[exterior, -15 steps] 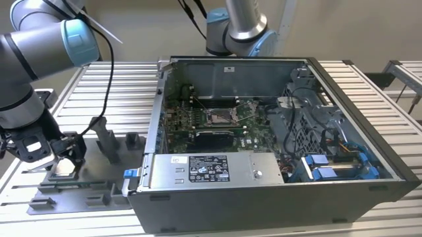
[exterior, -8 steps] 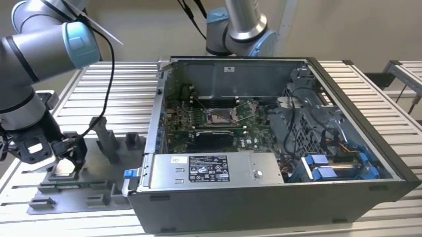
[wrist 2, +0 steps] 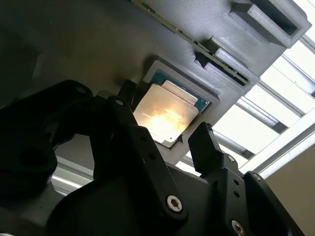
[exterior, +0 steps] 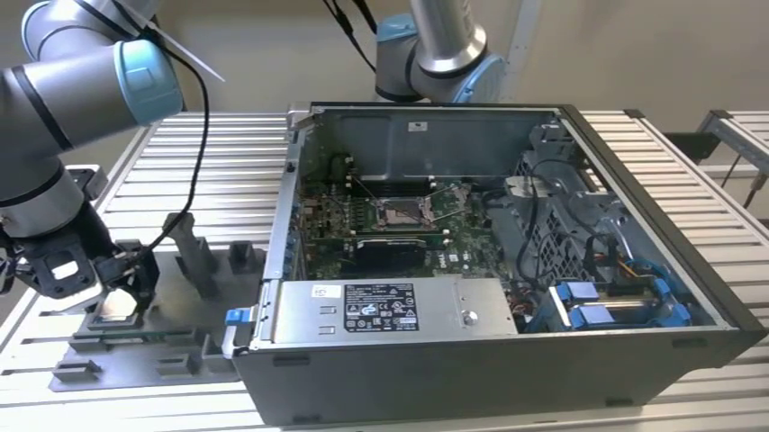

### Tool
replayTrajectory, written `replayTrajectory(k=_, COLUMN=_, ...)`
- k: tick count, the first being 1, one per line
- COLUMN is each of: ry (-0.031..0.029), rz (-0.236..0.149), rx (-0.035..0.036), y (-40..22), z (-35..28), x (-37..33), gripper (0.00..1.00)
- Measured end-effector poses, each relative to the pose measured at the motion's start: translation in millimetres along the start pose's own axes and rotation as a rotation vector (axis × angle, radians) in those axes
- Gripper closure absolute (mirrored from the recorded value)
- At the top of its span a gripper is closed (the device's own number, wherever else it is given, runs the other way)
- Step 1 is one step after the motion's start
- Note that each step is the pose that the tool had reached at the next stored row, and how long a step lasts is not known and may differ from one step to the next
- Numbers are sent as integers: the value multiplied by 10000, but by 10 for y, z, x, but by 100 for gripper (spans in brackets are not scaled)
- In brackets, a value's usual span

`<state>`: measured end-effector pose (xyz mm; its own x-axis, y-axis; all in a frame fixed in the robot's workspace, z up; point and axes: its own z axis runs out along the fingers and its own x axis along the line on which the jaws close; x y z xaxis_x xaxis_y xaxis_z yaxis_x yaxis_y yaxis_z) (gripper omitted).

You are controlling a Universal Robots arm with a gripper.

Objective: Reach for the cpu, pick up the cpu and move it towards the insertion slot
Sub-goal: 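Pick up the cpu and move it towards the insertion slot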

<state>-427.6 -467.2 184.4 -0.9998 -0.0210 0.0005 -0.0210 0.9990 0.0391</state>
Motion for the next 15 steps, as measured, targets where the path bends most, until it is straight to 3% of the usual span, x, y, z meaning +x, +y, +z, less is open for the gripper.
replayTrajectory(k=15, ry=3, rz=-78, rx=0, y=0, z=1, x=-3, gripper=0)
